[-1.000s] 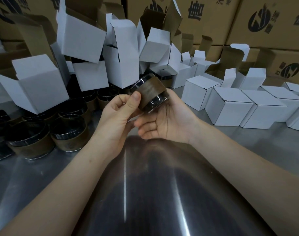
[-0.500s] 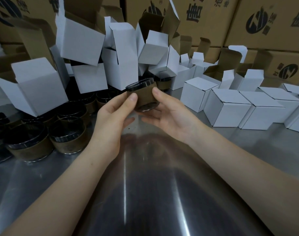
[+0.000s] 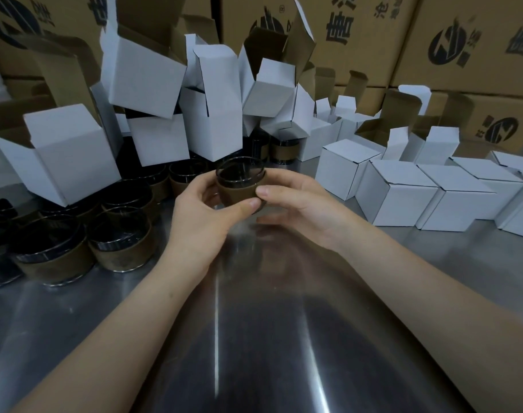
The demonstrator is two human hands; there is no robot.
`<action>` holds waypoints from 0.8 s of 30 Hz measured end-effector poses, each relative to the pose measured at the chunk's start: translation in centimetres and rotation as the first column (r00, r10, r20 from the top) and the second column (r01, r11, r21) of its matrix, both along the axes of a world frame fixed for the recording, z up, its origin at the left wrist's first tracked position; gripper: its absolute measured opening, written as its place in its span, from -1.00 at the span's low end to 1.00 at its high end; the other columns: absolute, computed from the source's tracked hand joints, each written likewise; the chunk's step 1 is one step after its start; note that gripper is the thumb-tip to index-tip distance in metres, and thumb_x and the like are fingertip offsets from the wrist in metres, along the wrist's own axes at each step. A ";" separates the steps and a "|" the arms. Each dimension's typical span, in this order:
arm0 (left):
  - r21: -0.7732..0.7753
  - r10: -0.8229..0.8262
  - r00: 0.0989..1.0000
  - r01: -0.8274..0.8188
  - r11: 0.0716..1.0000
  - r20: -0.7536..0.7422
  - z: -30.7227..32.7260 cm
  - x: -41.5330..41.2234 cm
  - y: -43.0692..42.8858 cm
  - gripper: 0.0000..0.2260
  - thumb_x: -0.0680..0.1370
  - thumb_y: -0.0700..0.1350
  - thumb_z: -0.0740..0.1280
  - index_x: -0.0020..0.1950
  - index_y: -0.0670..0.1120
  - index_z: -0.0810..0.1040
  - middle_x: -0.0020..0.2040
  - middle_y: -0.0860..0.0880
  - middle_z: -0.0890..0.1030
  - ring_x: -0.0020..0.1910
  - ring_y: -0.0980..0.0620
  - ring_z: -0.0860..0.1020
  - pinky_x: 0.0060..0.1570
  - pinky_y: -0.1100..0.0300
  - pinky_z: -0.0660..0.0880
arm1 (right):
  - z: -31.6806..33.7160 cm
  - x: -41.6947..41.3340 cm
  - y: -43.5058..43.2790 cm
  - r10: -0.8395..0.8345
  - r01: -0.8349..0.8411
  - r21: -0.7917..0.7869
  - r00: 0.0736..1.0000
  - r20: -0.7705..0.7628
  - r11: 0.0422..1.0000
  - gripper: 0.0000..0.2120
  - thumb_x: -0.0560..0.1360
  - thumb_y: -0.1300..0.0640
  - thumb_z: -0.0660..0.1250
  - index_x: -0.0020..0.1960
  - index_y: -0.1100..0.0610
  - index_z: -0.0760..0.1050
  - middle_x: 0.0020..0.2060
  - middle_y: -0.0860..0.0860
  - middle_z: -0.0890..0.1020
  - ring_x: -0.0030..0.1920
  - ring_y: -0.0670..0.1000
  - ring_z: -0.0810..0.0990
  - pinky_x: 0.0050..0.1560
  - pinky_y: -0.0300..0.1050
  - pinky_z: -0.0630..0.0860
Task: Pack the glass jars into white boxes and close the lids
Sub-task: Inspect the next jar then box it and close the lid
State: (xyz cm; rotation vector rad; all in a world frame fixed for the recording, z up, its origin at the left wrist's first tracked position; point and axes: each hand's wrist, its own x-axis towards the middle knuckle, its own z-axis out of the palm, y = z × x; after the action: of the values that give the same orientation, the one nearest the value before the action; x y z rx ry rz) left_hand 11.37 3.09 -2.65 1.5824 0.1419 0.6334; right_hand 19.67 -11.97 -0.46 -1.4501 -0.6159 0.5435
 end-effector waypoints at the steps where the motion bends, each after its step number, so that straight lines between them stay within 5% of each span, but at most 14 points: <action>1: 0.005 0.016 1.000 -0.016 1.000 -0.020 0.0 0.0 0.0 -0.51 0.30 -0.18 0.59 0.20 -0.01 0.57 0.08 0.07 0.67 0.10 0.17 0.61 0.18 0.17 0.54 | -0.1 0.1 0.0 -0.028 0.028 -0.004 1.000 0.007 1.000 -0.62 0.55 0.24 0.35 0.36 0.17 0.48 0.23 0.16 0.60 0.26 0.15 0.58 0.29 0.26 0.48; 4: 0.057 0.070 0.993 -0.065 0.996 -0.092 -0.2 0.2 0.3 -0.45 0.28 -0.17 0.61 0.23 -0.04 0.55 0.10 0.07 0.65 0.11 0.11 0.60 0.22 0.09 0.52 | -0.2 0.2 0.4 -0.191 0.200 -0.061 0.972 0.137 0.978 -0.60 0.52 0.21 0.40 0.34 0.08 0.49 0.19 0.04 0.60 0.19 0.00 0.61 0.18 0.14 0.58; 9: 0.240 0.121 0.979 -0.079 0.968 -0.164 -0.6 0.3 0.1 -0.42 0.26 -0.09 0.63 0.20 0.08 0.49 0.00 0.25 0.55 0.09 0.18 0.55 0.07 0.31 0.45 | 1.8 1.3 1.4 -0.466 0.463 0.086 0.832 0.301 0.882 -0.69 0.55 0.26 0.31 0.24 -0.01 0.48 -0.01 -0.02 0.59 0.02 0.01 0.60 -0.08 -0.15 0.60; 15: 0.359 0.124 0.977 -0.055 0.932 -0.172 -0.7 0.2 -0.2 -0.44 0.28 -0.04 0.61 0.19 0.14 0.46 -0.04 0.32 0.49 -0.09 0.45 0.47 -0.27 0.60 0.34 | 7.2 4.4 3.5 -0.462 0.544 0.023 0.688 0.559 0.839 -0.45 0.56 0.19 0.24 0.50 -0.06 0.22 -0.24 -0.14 0.49 -0.27 -0.09 0.54 -0.20 -0.12 0.59; 18: 0.385 0.120 0.977 -0.044 0.922 -0.175 -0.6 0.1 -0.3 -0.44 0.29 -0.04 0.61 0.20 0.14 0.46 -0.04 0.32 0.49 -0.11 0.46 0.44 -0.26 0.69 0.28 | 9.4 6.0 4.8 -0.389 0.559 -0.056 0.642 0.661 0.827 -0.36 0.57 0.09 0.24 0.57 -0.05 0.07 -0.01 -0.28 0.44 -0.21 -0.06 0.55 -0.07 -0.04 0.60; 21: 0.389 0.105 0.979 -0.029 0.921 -0.175 -0.7 0.1 -0.3 -0.45 0.29 -0.04 0.61 0.18 0.15 0.43 -0.05 0.33 0.48 -0.14 0.46 0.45 -0.26 0.70 0.28 | 10.4 7.2 5.8 -0.313 0.599 -0.174 0.619 0.721 0.782 -0.34 0.57 -0.03 0.25 0.58 -0.03 0.04 0.38 -0.02 0.40 -0.02 0.06 0.54 0.08 0.05 0.59; 24: 0.405 0.104 0.980 -0.027 0.914 -0.169 -0.7 0.1 -0.2 -0.46 0.29 -0.03 0.61 0.14 0.19 0.40 -0.06 0.35 0.46 -0.07 0.46 0.40 -0.20 0.71 0.25 | 10.7 7.8 6.2 -0.295 0.661 -0.200 0.557 0.777 0.723 -0.54 0.60 -0.02 0.23 0.45 0.06 0.25 0.18 0.02 0.49 0.04 0.08 0.55 0.07 0.12 0.59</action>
State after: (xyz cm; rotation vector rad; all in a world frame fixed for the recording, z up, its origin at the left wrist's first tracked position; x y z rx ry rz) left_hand 11.44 2.85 -3.39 2.0448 0.2168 0.5890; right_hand 27.46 -5.74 10.26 -2.2432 -0.6267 -0.4116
